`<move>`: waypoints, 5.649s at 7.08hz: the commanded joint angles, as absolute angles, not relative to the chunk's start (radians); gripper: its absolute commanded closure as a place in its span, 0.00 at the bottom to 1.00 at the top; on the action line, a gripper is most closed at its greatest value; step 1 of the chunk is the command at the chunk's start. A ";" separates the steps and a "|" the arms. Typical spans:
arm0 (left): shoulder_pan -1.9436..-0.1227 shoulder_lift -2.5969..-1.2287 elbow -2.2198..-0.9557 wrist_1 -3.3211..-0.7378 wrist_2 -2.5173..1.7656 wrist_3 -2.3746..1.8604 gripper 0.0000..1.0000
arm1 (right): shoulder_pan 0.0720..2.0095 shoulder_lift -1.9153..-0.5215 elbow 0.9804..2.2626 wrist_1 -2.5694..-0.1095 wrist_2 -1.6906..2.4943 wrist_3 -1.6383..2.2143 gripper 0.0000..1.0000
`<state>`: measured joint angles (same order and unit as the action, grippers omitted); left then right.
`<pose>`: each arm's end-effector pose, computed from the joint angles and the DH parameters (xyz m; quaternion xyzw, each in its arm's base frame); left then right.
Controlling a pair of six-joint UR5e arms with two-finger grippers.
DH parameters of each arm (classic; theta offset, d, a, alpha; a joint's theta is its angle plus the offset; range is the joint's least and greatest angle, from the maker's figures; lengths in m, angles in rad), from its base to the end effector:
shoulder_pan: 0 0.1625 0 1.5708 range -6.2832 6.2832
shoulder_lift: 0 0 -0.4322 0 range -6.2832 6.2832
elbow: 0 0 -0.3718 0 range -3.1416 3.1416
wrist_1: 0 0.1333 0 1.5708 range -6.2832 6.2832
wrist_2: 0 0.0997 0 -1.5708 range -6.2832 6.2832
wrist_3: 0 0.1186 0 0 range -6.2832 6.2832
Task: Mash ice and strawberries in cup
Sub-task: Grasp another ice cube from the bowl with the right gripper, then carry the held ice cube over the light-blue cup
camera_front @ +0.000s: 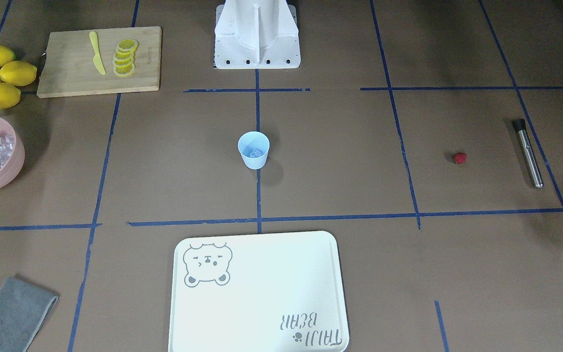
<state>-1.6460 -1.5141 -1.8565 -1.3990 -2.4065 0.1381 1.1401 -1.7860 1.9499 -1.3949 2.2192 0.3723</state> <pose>-0.0784 -0.4370 0.5833 0.0692 0.4005 0.0403 0.9128 -0.1110 -0.3892 0.5800 0.0248 -0.3516 -0.0811 0.9323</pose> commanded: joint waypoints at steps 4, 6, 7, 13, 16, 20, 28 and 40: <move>-1.646 -1.514 -1.864 -1.401 -2.405 0.138 0.00 | 1.074 -1.744 1.867 -1.394 2.198 0.358 0.22; -1.646 -1.514 -1.864 -1.401 -2.405 0.138 0.00 | 1.075 -1.735 1.848 -1.396 2.200 0.319 0.32; -1.646 -1.514 -1.865 -1.401 -2.405 0.138 0.00 | 1.075 -1.735 1.844 -1.396 2.200 0.319 0.32; -1.646 -1.514 -1.868 -1.401 -2.405 0.138 0.00 | 1.069 -1.733 1.827 -1.397 2.204 0.316 0.34; -1.646 -1.514 -1.870 -1.401 -2.405 0.138 0.00 | 1.057 -1.733 1.827 -1.397 2.204 0.318 0.34; -1.646 -1.513 -1.881 -1.399 -2.405 0.138 0.00 | 1.055 -1.732 1.824 -1.397 2.209 0.318 0.34; -1.646 -1.506 -1.884 -1.397 -2.405 0.133 0.00 | 1.110 -1.730 1.880 -1.411 2.232 0.316 1.00; -1.643 -1.506 -1.881 -1.397 -2.407 0.133 0.00 | 0.523 -0.755 1.739 -1.833 1.919 1.221 1.00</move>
<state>-1.6434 -1.5074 -1.8818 -1.3980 -2.4068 0.1335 0.5898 -0.8391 1.8339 -1.8345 1.9751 1.1761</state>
